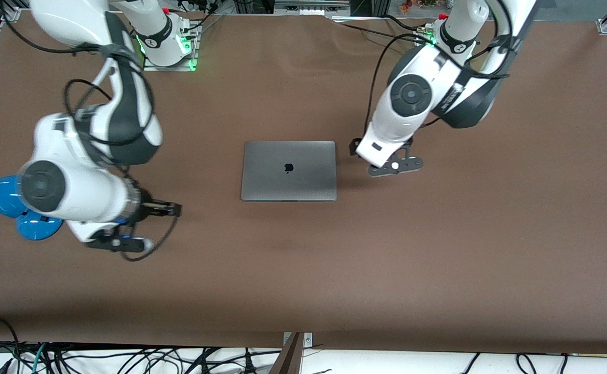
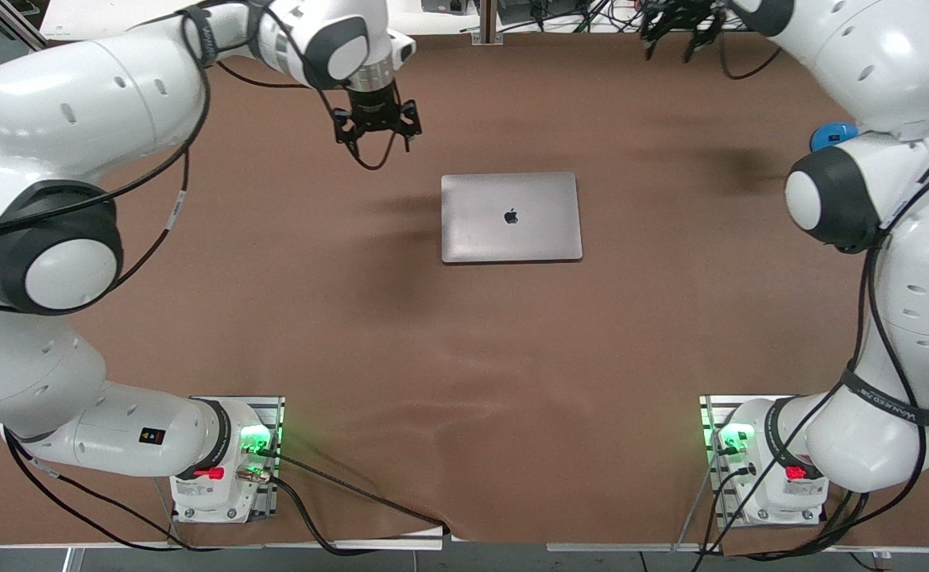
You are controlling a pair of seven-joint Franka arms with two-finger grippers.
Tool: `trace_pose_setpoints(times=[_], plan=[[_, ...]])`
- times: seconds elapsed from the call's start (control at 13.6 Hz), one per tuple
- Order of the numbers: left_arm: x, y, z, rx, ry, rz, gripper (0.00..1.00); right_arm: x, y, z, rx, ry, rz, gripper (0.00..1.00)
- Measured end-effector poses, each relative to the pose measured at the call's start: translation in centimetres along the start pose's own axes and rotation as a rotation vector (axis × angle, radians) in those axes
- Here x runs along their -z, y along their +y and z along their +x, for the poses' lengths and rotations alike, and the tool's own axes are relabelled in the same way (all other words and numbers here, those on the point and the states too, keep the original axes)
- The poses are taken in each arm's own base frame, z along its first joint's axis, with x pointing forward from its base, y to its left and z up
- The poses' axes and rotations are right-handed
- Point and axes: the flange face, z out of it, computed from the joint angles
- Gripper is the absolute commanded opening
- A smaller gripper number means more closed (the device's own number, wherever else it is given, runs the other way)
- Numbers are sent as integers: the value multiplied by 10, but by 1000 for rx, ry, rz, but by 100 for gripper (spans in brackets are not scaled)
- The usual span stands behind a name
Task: Close laptop with both arms from behind
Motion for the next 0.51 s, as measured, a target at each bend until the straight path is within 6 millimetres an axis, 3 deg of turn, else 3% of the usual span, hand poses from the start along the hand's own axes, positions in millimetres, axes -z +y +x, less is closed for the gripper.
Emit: trace_pose_setpoints(times=[0.22, 0.51], plan=[[26, -52, 18, -52, 25, -1, 100, 42, 49, -1, 35, 57, -54, 83], [66, -110, 30, -106, 61, 5, 100, 83, 81, -10, 84, 108, -37, 99]])
